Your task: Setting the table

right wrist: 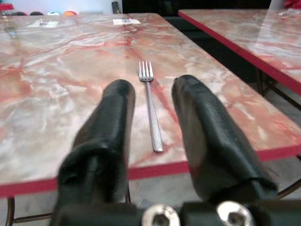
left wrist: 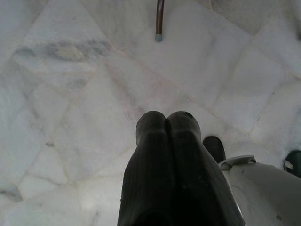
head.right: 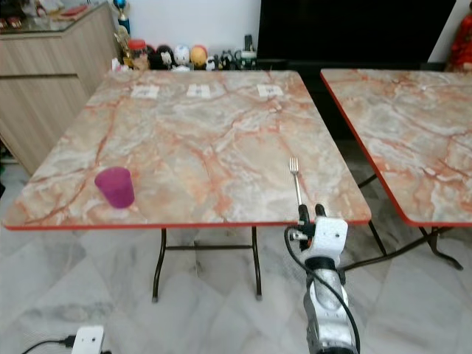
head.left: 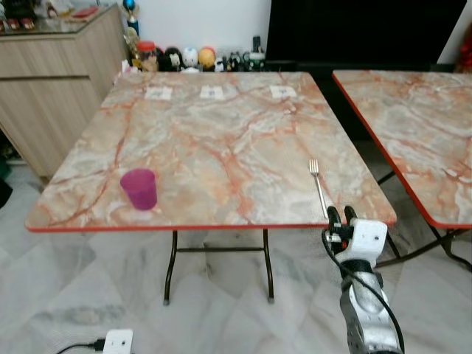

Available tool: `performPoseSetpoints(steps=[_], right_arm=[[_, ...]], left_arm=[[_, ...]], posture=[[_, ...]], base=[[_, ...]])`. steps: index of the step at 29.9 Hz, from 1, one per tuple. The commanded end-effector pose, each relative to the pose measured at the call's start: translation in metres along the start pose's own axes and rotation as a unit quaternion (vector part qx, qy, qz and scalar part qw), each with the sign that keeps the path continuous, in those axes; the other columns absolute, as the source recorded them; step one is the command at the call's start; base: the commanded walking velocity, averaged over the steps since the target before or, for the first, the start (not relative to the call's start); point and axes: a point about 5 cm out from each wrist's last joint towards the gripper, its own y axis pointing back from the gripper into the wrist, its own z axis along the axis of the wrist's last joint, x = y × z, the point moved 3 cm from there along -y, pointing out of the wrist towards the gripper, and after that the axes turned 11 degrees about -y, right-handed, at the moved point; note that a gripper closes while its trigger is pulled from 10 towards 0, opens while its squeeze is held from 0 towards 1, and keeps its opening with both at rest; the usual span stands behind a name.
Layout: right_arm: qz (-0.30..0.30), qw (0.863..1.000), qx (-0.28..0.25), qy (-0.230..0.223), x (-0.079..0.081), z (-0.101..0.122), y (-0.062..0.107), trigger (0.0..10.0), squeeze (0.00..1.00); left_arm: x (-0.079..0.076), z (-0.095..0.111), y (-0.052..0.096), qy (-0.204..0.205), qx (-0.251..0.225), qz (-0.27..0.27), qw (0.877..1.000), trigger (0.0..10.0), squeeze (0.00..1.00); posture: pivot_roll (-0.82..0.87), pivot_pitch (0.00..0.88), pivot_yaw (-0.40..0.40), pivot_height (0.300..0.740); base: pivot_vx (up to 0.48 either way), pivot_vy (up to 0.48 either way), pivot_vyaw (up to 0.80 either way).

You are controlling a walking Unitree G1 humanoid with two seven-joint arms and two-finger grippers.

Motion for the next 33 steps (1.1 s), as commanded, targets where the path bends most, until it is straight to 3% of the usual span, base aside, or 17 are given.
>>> performPoseSetpoints(steps=[1,2,3,14,24,25,26,30,31,33], right_arm=[[-0.001,1.0,-0.009,-0.009,0.003,0.008,-0.005,10.0,1.0],[-0.002,1.0,-0.009,-0.008,0.003,0.008,-0.005,10.0,1.0],[-0.004,1.0,-0.009,-0.008,0.003,0.009,-0.006,10.0,0.0],[0.01,1.0,0.003,-0.012,0.008,0.011,-0.01,10.0,0.0],[0.038,0.998,0.025,-0.046,0.024,0.025,-0.037,10.0,0.0],[0.032,0.998,0.026,-0.057,0.023,0.026,-0.04,10.0,0.06],[0.016,0.997,0.035,-0.062,0.022,0.026,-0.045,10.0,1.0],[-0.005,0.997,0.035,-0.073,0.021,0.032,-0.052,10.0,1.0],[-0.014,0.997,0.042,-0.068,0.02,0.032,-0.054,10.0,0.04],[-0.027,0.996,0.06,-0.058,0.017,0.029,-0.056,10.0,0.0]], left_arm=[[-0.001,0.003,-0.001,0.001,-0.006,0.002,1.0,10.0,0.0],[-0.001,0.003,-0.001,0.0,-0.006,0.002,1.0,10.0,0.0],[-0.002,0.003,-0.001,-0.001,-0.006,0.001,1.0,10.0,0.0],[-0.002,0.003,-0.001,-0.001,-0.004,0.003,1.0,10.0,0.0],[-0.004,0.003,-0.001,0.005,-0.002,0.005,1.0,10.0,0.0],[-0.004,0.004,-0.001,0.006,-0.002,0.005,1.0,10.0,0.0],[-0.004,0.004,-0.001,0.007,-0.003,0.005,1.0,10.0,0.0],[-0.004,0.005,-0.001,0.009,-0.003,0.005,1.0,10.0,0.0],[-0.004,0.005,-0.001,0.01,-0.003,0.005,1.0,10.0,0.0],[-0.004,0.005,-0.001,0.011,-0.003,0.005,1.0,10.0,0.0]], posture=[[-0.02,0.0,-0.014,0.74],[-0.02,0.0,-0.014,0.74],[-0.02,0.0,-0.014,0.74],[-0.01,0.0,-0.016,0.74],[-0.01,0.0,-0.011,0.74],[-0.01,0.0,-0.008,0.74],[-0.01,0.0,-0.008,0.74],[0.0,0.0,-0.008,0.74],[0.0,0.0,-0.008,0.74],[0.0,0.0,-0.007,0.74]], base=[[0.33,0.0,0.0],[0.33,0.0,0.0],[0.33,0.0,0.0],[0.265,0.0,0.0],[0.0,0.0,0.0],[0.0,0.0,0.0],[0.0,0.0,0.0],[0.0,0.0,0.0],[0.0,0.0,0.0],[0.0,0.0,0.0]])
